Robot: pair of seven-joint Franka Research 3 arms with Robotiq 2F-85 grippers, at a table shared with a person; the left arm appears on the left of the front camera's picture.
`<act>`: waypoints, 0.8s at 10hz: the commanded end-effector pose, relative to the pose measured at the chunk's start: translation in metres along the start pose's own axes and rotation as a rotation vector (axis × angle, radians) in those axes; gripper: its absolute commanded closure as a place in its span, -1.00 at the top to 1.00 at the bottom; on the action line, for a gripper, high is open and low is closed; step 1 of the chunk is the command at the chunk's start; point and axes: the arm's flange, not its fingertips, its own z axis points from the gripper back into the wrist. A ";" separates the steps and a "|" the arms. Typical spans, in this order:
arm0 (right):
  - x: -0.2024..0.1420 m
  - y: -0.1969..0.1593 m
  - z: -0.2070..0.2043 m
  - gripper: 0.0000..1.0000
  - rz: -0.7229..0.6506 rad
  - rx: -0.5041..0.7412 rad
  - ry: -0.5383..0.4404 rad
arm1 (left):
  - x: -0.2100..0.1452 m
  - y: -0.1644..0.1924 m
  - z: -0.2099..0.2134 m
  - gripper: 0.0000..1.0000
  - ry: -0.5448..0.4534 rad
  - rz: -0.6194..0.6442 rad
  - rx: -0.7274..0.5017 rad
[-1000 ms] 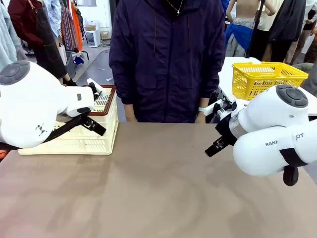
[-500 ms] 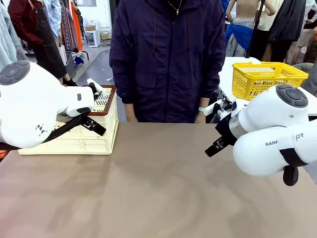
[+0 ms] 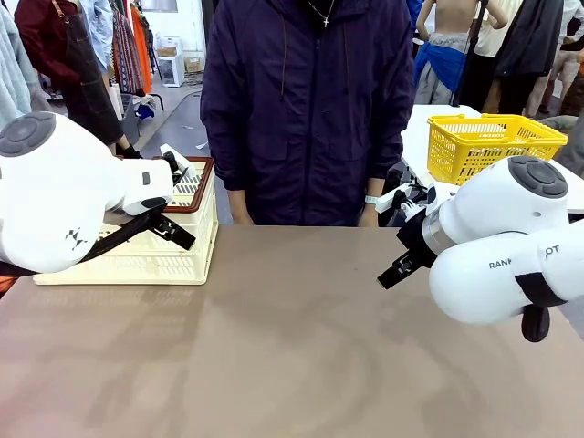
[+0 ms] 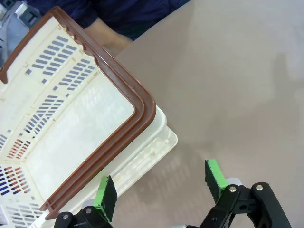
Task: Place the drinks into the Shopping basket.
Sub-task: Pick up one drink and place it into the Shopping basket.
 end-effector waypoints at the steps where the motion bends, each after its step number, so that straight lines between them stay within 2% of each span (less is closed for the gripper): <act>1: 0.000 0.000 0.000 1.00 0.000 0.000 0.000 | 0.000 0.000 0.000 1.00 0.000 0.000 0.000; 2: 0.002 -0.004 0.013 1.00 -0.054 0.075 0.096 | 0.000 -0.003 0.015 1.00 0.140 -0.039 -0.158; 3: 0.003 -0.011 0.031 1.00 -0.160 0.216 0.151 | -0.003 -0.007 0.031 1.00 0.249 -0.083 -0.278; 4: 0.005 -0.023 0.050 1.00 -0.366 0.298 0.177 | -0.006 -0.006 0.050 1.00 0.260 -0.041 -0.408; 5: 0.004 -0.037 0.072 1.00 -0.506 0.420 0.206 | -0.008 0.000 0.070 1.00 0.231 -0.004 -0.542; 6: -0.004 -0.054 0.101 1.00 -0.580 0.640 0.183 | -0.011 0.015 0.095 1.00 0.151 0.049 -0.618; 8: -0.050 -0.106 0.171 1.00 -0.702 0.836 -0.009 | -0.043 0.078 0.157 1.00 -0.060 0.154 -0.641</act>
